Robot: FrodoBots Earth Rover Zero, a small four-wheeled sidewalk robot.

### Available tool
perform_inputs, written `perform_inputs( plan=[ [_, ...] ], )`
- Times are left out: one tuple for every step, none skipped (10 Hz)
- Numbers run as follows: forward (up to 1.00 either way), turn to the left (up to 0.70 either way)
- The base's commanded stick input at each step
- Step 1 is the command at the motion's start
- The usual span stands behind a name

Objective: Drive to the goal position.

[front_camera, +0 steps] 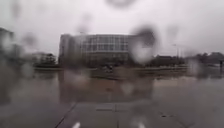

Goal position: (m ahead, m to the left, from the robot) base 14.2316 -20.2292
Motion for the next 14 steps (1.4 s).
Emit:
perform_inputs(
  plan=[
    [0.7,0.01],
    [0.7,0.01],
    [0.7,0.01],
    [0.7,0.01],
    [0.69,0.01],
    [0.69,0.01],
    [0.7,0.01],
    [0.7,0.01],
    [0.7,0.01],
    [0.7,0.01],
    [0.7,0.01],
    [0.7,0.01],
    [0.7,0.01],
    [0.7,0.01]
  ],
)
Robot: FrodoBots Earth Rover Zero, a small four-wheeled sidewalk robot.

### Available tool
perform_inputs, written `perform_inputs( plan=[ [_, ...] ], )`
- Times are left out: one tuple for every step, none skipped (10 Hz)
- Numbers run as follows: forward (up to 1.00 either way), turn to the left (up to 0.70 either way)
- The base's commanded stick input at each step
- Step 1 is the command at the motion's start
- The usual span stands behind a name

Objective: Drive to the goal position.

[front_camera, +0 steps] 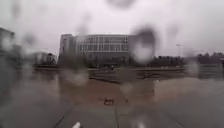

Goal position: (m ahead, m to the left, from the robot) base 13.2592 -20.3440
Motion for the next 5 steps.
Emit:
perform_inputs(
  plan=[
    [0.7,0.01],
    [0.7,0.01],
    [0.7,0.01],
    [0.7,0.01],
    [0.7,0.01]
  ],
)
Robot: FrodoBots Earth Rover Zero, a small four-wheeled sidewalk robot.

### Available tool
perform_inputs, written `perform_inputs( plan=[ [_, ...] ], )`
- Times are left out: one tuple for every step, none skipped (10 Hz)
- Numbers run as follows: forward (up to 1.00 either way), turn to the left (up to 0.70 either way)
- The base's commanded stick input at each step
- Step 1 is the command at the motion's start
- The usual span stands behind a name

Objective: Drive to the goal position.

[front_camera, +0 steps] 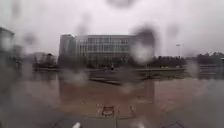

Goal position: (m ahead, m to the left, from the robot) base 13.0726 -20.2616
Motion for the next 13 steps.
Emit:
perform_inputs(
  plan=[
    [0.7,0.01],
    [0.7,0.01],
    [0.7,0.01],
    [0.7,0.01],
    [0.7,0.01],
    [0.7,0.01],
    [0.69,0.01],
    [0.7,0.01],
    [0.7,0.01],
    [0.7,0.01],
    [0.7,0.01],
    [0.69,0.01],
    [0.69,0.01]
  ],
)
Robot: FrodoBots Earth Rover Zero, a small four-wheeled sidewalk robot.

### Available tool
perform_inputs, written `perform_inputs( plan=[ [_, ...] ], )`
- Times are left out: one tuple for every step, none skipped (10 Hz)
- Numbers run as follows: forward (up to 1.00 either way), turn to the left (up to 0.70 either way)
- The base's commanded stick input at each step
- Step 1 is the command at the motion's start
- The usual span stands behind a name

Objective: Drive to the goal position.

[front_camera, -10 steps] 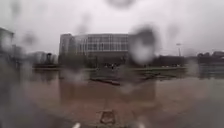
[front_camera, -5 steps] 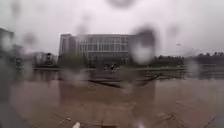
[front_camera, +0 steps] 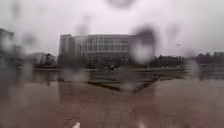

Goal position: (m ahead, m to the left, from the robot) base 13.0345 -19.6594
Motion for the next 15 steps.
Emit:
perform_inputs(
  plan=[
    [0.7,0.01],
    [0.69,0.01],
    [0.69,0.01],
    [0.69,0.01],
    [0.69,0.01],
    [0.69,0.01],
    [0.69,0.01],
    [0.69,0.01],
    [0.7,0.01],
    [0.7,0.01],
    [0.7,0.01],
    [0.7,0.01],
    [0.69,0.01],
    [0.69,0.01],
    [0.7,0.01]
  ],
)
